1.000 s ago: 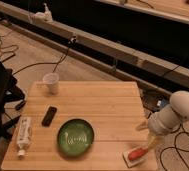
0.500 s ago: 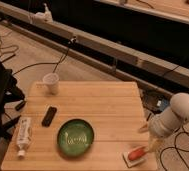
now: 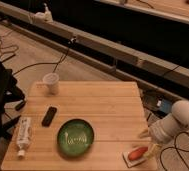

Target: Place the pepper in the ceramic bowl

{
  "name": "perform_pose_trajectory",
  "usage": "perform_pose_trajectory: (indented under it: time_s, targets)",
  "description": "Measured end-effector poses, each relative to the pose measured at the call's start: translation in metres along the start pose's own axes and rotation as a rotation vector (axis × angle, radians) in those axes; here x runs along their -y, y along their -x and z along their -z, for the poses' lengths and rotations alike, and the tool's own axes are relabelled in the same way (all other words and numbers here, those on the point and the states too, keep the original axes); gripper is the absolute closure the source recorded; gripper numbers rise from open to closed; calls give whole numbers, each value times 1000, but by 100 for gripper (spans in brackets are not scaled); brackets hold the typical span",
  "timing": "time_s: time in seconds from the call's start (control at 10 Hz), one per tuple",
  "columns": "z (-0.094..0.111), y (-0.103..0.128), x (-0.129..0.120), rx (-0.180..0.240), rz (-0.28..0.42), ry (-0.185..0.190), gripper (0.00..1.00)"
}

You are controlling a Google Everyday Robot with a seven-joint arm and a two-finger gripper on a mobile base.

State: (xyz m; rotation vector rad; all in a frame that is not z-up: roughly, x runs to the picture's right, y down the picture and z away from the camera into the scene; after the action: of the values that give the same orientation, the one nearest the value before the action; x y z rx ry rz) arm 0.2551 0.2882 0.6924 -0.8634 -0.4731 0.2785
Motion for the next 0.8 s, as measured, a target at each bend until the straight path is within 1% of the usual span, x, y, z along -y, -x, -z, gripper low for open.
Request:
perform_pose_trajectory:
  time_s: [0.2, 0.4, 0.6, 0.8]
  targets:
    - [-13, -10, -6, 21, -3, 13, 35]
    - [-22, -21, -8, 45, -25, 21, 35]
    - [-27, -28, -8, 65, -39, 19, 35]
    - [-27, -32, -4, 84, -46, 8, 35]
